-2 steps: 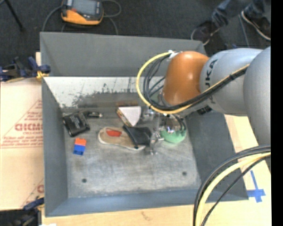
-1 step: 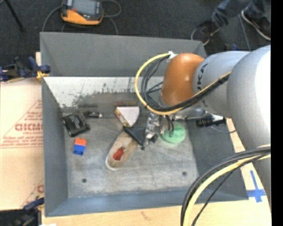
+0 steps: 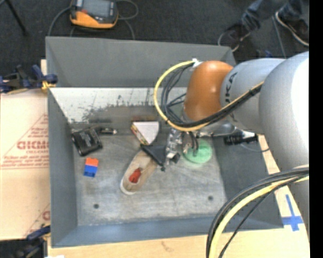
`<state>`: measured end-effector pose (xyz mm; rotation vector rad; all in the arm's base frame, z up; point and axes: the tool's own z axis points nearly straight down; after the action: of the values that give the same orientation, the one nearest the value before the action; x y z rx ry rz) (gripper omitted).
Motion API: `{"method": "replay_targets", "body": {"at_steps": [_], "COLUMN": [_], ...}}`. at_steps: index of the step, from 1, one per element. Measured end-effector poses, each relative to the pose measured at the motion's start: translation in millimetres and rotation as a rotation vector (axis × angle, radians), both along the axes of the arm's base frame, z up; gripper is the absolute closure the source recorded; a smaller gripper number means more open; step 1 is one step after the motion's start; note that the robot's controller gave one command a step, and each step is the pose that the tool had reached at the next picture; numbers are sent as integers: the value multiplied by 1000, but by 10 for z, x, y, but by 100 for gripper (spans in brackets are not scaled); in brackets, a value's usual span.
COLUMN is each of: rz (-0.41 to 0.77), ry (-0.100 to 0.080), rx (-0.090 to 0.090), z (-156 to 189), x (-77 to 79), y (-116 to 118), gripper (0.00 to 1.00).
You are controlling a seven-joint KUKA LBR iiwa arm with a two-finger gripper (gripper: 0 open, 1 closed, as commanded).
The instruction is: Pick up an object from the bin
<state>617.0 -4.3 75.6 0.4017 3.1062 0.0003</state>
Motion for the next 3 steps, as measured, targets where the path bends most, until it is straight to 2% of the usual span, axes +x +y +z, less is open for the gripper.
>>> {"method": "replay_targets", "body": {"at_steps": [1, 2, 3], "rz": [0, 1, 1], "ry": [4, 10, 3], "rx": [0, 1, 1], "z": [48, 236, 367], "x": [-17, -25, -2], "y": [-1, -3, -4], "gripper": [100, 100, 100]}}
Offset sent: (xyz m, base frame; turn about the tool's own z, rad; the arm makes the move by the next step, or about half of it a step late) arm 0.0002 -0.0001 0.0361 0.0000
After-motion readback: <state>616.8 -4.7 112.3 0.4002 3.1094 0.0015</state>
